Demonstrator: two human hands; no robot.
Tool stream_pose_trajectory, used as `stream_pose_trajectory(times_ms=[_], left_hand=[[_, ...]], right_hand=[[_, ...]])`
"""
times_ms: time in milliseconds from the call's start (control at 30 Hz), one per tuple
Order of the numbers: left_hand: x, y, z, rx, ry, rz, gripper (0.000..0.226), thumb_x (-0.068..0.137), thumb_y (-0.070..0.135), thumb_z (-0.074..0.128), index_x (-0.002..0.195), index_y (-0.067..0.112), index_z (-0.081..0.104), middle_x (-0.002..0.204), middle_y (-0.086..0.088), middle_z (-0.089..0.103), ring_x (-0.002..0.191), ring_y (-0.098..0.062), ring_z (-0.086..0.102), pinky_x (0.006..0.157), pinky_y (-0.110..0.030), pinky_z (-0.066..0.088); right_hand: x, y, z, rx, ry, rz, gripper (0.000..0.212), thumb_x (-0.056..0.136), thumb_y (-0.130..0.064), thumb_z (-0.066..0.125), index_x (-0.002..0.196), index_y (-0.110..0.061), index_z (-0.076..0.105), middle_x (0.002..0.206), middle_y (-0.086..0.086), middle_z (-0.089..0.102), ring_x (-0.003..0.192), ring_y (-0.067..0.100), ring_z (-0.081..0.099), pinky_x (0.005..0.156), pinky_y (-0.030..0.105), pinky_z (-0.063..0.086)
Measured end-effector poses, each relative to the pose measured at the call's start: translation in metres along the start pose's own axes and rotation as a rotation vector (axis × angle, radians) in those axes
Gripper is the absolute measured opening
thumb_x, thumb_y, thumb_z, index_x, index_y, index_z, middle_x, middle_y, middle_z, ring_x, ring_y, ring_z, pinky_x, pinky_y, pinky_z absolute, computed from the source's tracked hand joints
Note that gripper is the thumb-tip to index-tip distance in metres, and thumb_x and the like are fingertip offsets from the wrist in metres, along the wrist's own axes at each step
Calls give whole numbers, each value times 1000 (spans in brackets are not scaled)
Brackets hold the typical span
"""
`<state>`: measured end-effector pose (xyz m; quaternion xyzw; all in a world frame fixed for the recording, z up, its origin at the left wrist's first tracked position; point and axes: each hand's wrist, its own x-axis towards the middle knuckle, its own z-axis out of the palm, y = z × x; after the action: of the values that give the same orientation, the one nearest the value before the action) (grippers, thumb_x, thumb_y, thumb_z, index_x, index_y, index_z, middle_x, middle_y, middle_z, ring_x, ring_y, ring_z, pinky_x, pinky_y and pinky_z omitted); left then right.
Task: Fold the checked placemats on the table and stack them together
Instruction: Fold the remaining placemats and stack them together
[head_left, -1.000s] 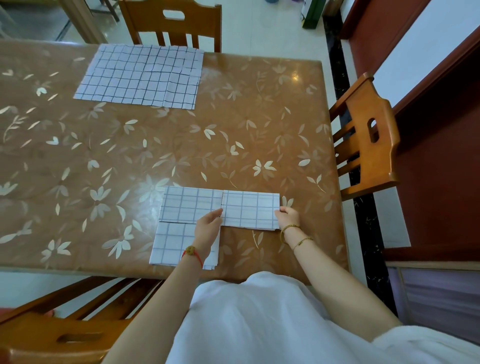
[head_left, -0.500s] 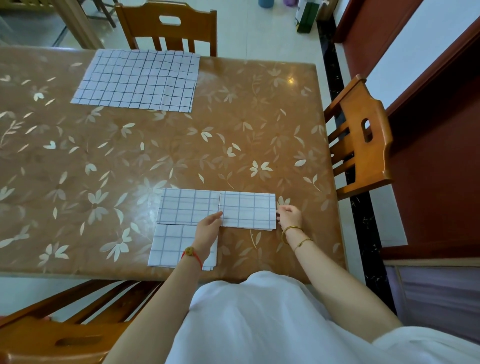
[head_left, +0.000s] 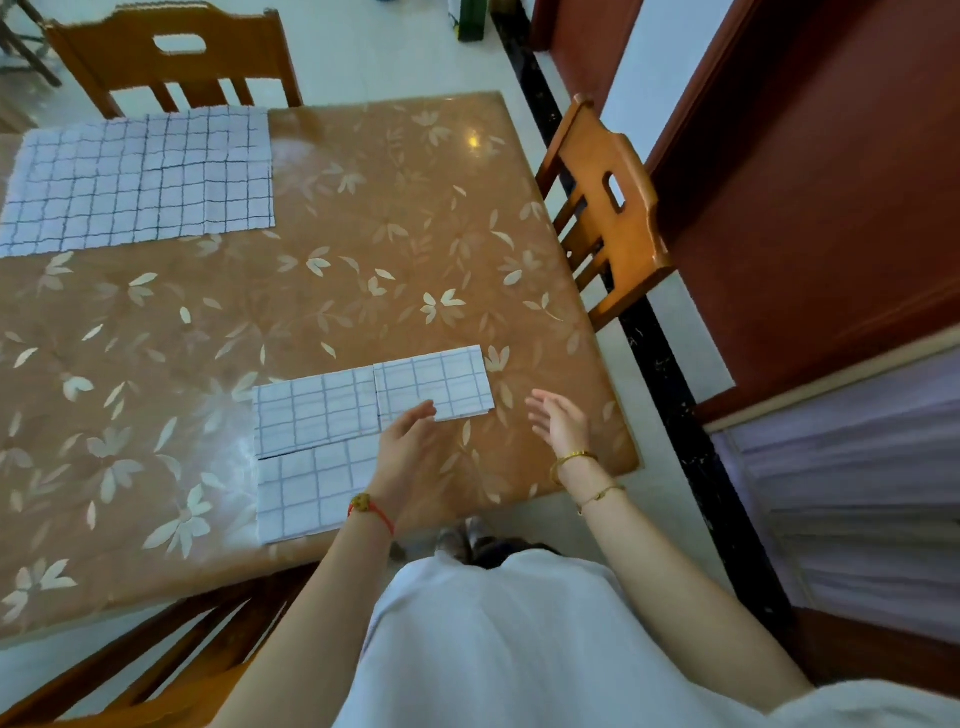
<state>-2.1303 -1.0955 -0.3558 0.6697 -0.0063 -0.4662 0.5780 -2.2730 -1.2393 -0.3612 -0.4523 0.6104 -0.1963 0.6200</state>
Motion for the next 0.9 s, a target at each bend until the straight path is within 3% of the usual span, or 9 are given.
stream_pose_trajectory(times_ms=[133,367,533,700,900], left_hand=[[-4,-11,22,10,-82,-18,30,99,12,54,127,14,64,126,-5,66,114,-20,63,100,-39,51],[-22,-25,84,94,-226,-47,30,102,16,48,130,11,61,130,-5,64,117,-20,62,105,-40,47],[-42,-33,140,184,-296,-17,33,103,18,45,133,10,59,127,-4,64,118,-20,60,104,-37,46],[-60,-53,219,129,-279,-37,25,101,21,52,121,14,65,122,-4,67,115,-21,63,95,-35,49],[-71,-87,321,112,-366,-42,27,104,21,42,125,13,58,135,-5,59,120,-25,58,105,-40,43]], right_hand=[[-19,10,-43,159,42,51,30,103,-17,39,118,-8,64,116,9,67,106,22,61,96,36,47],[-42,37,-132,385,107,61,33,103,-21,39,126,-6,58,123,10,63,118,25,55,108,40,40],[-43,52,-193,489,145,112,34,101,-24,41,126,-9,58,129,9,63,119,23,56,103,35,41],[-33,50,-270,507,164,91,33,100,-24,43,124,-10,61,126,7,65,117,22,58,101,36,43],[-17,37,-367,503,158,31,31,101,-24,41,124,-12,59,123,5,64,121,22,56,108,38,40]])
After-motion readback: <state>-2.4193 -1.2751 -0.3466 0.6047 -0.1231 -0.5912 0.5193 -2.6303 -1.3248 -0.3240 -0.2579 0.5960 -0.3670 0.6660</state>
